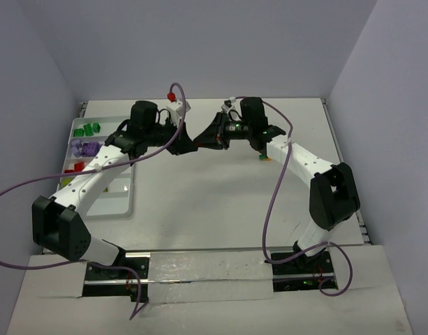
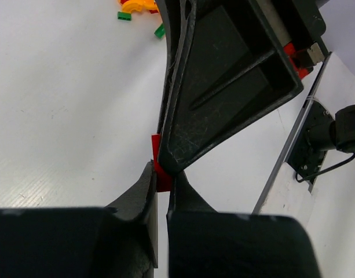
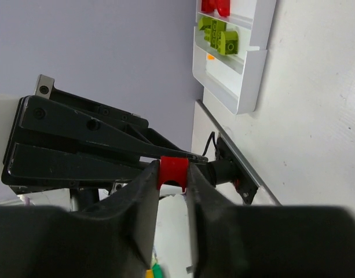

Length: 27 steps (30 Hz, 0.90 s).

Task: Sort the legos into containers by color

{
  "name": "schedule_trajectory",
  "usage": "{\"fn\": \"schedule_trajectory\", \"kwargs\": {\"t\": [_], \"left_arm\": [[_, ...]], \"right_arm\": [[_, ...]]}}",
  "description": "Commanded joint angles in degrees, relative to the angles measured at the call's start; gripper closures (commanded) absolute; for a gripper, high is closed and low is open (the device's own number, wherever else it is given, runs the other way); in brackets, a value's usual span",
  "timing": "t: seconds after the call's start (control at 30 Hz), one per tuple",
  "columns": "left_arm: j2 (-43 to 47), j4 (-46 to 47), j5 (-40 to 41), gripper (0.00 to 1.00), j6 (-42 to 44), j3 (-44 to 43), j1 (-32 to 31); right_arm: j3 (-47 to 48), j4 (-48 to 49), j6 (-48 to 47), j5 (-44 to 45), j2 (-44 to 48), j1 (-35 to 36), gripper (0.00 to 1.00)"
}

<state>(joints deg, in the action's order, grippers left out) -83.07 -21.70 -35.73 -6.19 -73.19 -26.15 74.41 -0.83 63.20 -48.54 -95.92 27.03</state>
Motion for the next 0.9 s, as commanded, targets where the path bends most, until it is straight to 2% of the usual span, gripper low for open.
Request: {"fn": "schedule_trajectory", "kwargs": {"t": [0.0,0.03,0.13,0.23,0.33,0.43,0.57,0.63,0.77,0.87], "left_arm": [[3.1,1.4,1.1,1.0,2.2,-0.5,0.3],[3.8,0.0,1.6,1.0,2.8,-0.2,0.5],[4.9,-3.3,1.6,1.0,5.0,1.5,2.6],[5.3,-10.5,1.7,1.0,9.1,3.0,7.1],[5.0,-16.0,6.6,1.0,11.5,3.8,12.4],[3.3,-19.1,15.5,1.0,12.8,4.7,22.0],[-0.4,-20.8,22.7,1.0,16.2,5.1,32.7],[-3.4,-21.7,27.5,1.0,16.2,3.9,36.6],[-7.7,-22.0,30.5,1.0,16.9,0.1,43.6],[-9.6,-19.5,34.5,1.0,15.8,-1.9,45.6]], "right_arm": [[-0.1,1.9,-3.7,-3.7,2.4,0.6,0.48],[0.2,1.8,-4.2,-3.7,2.5,0.3,0.39],[1.4,0.7,-6.1,-3.1,2.6,-0.9,0.25],[3.2,-1.5,-9.0,-2.9,2.7,-3.4,0.19],[5.3,-5.6,-14.5,-1.9,2.8,-5.8,0.17],[8.9,-10.7,-22.7,0.0,2.9,-8.0,0.15],[12.6,-17.4,-30.0,4.8,2.9,-8.7,0.14],[13.7,-19.2,-32.4,6.3,2.9,-8.9,0.14],[15.2,-21.2,-35.0,7.7,2.4,-9.0,0.14],[16.6,-22.8,-36.0,8.4,1.3,-8.9,0.14]]}}
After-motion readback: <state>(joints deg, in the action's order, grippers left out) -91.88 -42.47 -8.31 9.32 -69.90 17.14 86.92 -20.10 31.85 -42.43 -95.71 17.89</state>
